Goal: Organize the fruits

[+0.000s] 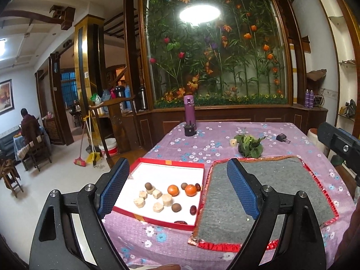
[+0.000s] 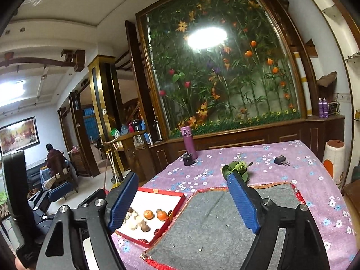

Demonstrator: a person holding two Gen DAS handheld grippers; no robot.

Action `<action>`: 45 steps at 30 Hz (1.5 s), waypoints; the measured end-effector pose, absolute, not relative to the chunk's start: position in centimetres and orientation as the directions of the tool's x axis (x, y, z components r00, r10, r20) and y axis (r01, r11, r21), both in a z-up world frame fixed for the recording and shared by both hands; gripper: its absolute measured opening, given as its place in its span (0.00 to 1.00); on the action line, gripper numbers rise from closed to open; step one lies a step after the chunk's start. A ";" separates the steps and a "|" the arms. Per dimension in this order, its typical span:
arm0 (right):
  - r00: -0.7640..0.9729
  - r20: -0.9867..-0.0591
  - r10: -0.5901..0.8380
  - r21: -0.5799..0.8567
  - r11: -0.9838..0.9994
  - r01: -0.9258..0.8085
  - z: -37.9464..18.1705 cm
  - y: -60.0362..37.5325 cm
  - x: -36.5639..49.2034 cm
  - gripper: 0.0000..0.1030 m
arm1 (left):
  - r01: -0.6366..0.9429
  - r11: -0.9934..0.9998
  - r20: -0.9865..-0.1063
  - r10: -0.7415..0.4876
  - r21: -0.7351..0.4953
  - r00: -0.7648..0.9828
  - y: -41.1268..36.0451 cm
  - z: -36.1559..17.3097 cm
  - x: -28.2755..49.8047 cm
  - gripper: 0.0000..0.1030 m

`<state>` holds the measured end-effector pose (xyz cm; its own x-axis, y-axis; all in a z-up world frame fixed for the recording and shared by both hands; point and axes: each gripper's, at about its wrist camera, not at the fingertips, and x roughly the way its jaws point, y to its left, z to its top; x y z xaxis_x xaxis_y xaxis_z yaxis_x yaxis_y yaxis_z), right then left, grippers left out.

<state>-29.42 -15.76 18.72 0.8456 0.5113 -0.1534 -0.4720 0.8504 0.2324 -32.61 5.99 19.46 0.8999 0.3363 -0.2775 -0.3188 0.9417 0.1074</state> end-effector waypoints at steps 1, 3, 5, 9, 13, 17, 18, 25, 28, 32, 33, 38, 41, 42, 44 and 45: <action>0.846 -0.152 0.512 0.232 0.850 -0.473 18.7 -15.6 -29.4 0.80 | -0.321 0.941 -0.273 0.339 0.108 0.900 6.0 19.5 -32.8 0.86; 0.845 -0.153 0.513 0.228 0.850 -0.474 18.7 -15.3 -29.5 0.81 | -0.328 0.939 -0.266 0.344 0.103 0.901 6.2 19.6 -33.3 0.89; 0.844 -0.155 0.514 0.221 0.850 -0.477 18.7 -15.0 -29.5 0.82 | -0.330 0.940 -0.265 0.342 0.090 0.902 6.4 19.7 -33.6 0.96; 0.849 -0.142 0.510 0.211 0.853 -0.477 18.8 -14.8 -29.7 0.83 | -0.339 0.938 -0.248 0.346 0.073 0.905 6.7 20.0 -34.3 0.97; 0.852 -0.131 0.507 0.209 0.854 -0.476 18.9 -14.9 -29.8 0.84 | -0.348 0.935 -0.263 0.355 0.073 0.897 7.0 19.9 -34.4 0.97; 0.848 -0.128 0.514 0.215 0.849 -0.483 18.9 -14.9 -29.9 0.84 | -0.351 0.932 -0.288 0.362 0.091 0.887 7.1 19.5 -34.3 0.97; 0.847 -0.126 0.517 0.214 0.848 -0.485 18.9 -14.8 -30.0 0.84 | -0.353 0.931 -0.286 0.365 0.094 0.886 7.2 19.4 -34.5 0.97; 0.839 -0.136 0.527 0.189 0.845 -0.500 18.5 -14.1 -30.0 0.84 | -0.373 0.923 -0.272 0.384 0.093 0.883 7.5 19.4 -34.9 0.97; 0.839 -0.138 0.526 0.179 0.846 -0.502 18.3 -13.9 -30.0 0.84 | -0.376 0.922 -0.268 0.387 0.092 0.883 7.5 19.4 -34.9 0.97; 0.838 -0.136 0.529 0.168 0.845 -0.507 18.2 -13.7 -30.2 0.84 | -0.369 0.926 -0.273 0.377 0.083 0.885 7.6 19.4 -35.1 0.97; 0.838 -0.134 0.529 0.167 0.845 -0.508 18.1 -13.7 -30.3 0.84 | -0.371 0.925 -0.272 0.379 0.083 0.884 7.6 19.5 -35.1 0.97; 0.841 -0.127 0.526 0.155 0.848 -0.507 18.1 -13.4 -30.7 0.84 | -0.379 0.923 -0.267 0.381 0.063 0.885 8.0 19.6 -35.5 0.97; 0.836 -0.131 0.533 0.158 0.843 -0.514 18.0 -13.3 -30.8 0.84 | -0.378 0.923 -0.274 0.381 0.067 0.883 8.1 19.5 -35.4 0.97; 0.834 -0.132 0.535 0.157 0.842 -0.516 17.9 -13.2 -30.8 0.84 | -0.378 0.923 -0.276 0.381 0.068 0.882 8.3 19.5 -35.4 0.97; 0.831 -0.138 0.538 0.151 0.841 -0.520 17.9 -12.9 -30.7 0.84 | -0.372 0.926 -0.278 0.376 0.071 0.884 8.3 19.5 -35.4 0.97; 0.830 -0.140 0.540 0.147 0.841 -0.521 17.8 -12.8 -30.8 0.84 | -0.371 0.926 -0.280 0.376 0.073 0.883 8.4 19.5 -35.3 0.97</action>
<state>-30.75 -12.79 17.80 0.8302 0.5395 -0.1400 -0.5213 0.8405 0.1474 -35.32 8.39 19.50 0.8834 0.3758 -0.2799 -0.3707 0.9259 0.0732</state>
